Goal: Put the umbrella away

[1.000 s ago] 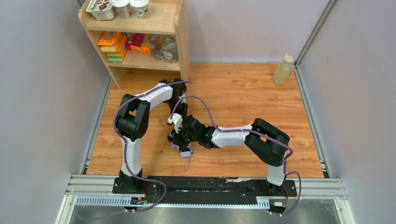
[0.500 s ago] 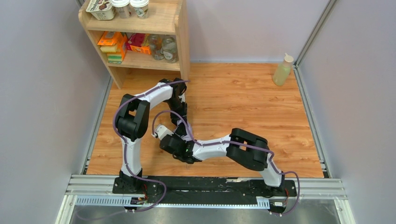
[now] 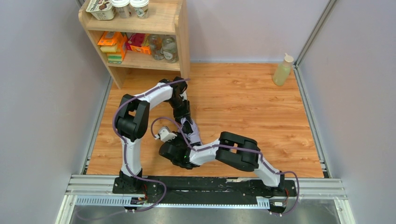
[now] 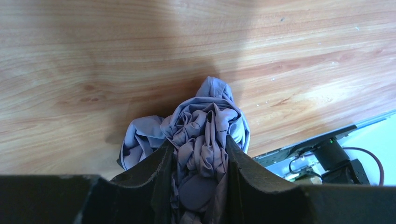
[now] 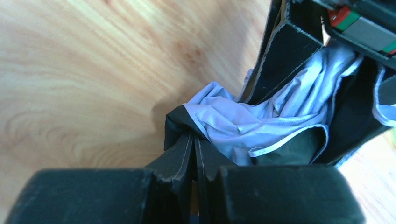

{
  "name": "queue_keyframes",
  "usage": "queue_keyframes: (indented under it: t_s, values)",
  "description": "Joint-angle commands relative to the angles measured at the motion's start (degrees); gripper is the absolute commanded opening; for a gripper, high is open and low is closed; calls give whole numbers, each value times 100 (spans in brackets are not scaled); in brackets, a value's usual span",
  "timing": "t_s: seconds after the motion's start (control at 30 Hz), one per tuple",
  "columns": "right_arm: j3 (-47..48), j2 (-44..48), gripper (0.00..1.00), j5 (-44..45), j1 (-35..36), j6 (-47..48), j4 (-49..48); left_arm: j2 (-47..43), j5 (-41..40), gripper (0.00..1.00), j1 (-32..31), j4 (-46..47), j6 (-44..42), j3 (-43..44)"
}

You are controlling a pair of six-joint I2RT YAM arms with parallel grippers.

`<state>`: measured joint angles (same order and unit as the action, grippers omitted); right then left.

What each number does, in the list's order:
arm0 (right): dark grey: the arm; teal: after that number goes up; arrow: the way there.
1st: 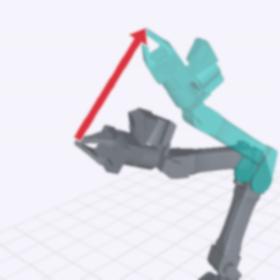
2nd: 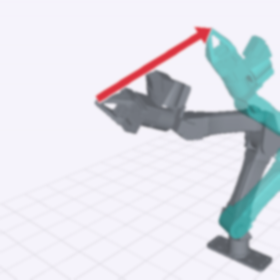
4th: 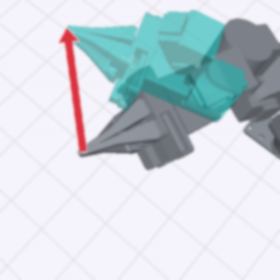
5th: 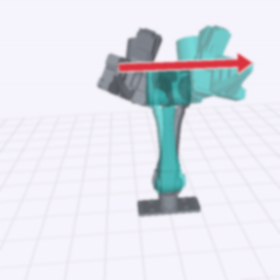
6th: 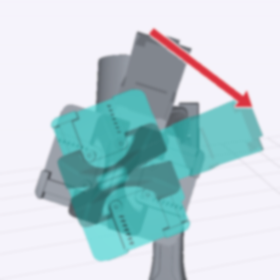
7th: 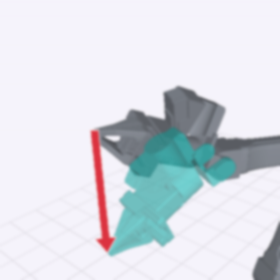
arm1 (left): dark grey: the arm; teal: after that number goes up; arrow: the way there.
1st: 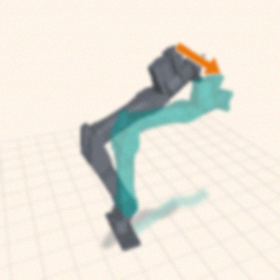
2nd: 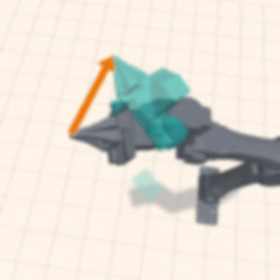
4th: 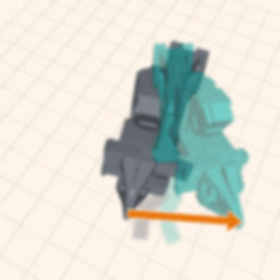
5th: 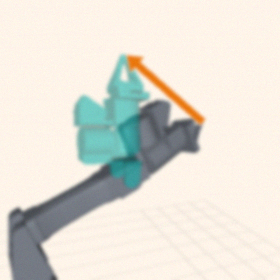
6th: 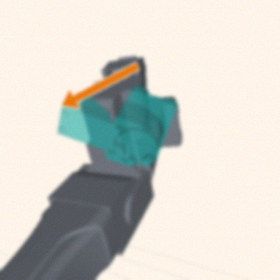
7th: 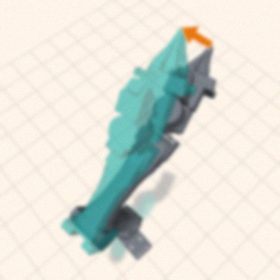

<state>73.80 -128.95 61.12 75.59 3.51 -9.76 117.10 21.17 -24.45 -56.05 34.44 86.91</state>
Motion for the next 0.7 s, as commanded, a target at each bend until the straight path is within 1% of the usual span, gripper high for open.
queue_keyframes:
  t_s: [0.0, 0.1, 0.13, 0.2, 0.27, 0.3, 0.37, 0.47, 0.6, 0.67]
  values:
    - [-1060, 543, 14, -1774, -519, -157, 1073, -328, -491, 0, 116, -1330, -684, -324]
    - [-1131, 1080, 16, -3338, -580, -184, 1142, -346, -421, 0, 151, -1224, -719, -412]
    - [-1131, 1239, 17, -3648, -589, -245, 1169, -346, -386, 0, 151, -1224, -728, -421]
    - [-1070, 1433, 24, -4491, -677, -306, 1283, -346, -368, 0, 151, -1198, -754, -447]
    - [-938, 1512, 26, -5081, -765, -316, 1415, -346, -377, 0, 168, -1189, -763, -447]
    - [-903, 1556, 27, -5223, -791, -498, 1424, -337, -359, 0, 160, -1197, -745, -447]
    - [-859, 1635, 29, -5504, -809, -500, 1433, -346, -324, 0, 177, -1180, -745, -430]
    - [-736, 1785, 31, -5663, -818, -527, 1503, -372, -315, 0, 168, -1189, -745, -438]
    - [-516, 1969, 36, -5717, -827, -544, 1591, -407, -201, 0, 168, -1154, -745, -456]
    - [-280, 1970, 37, -5629, -836, -544, 1757, -416, -157, 0, 177, -1127, -728, -474]
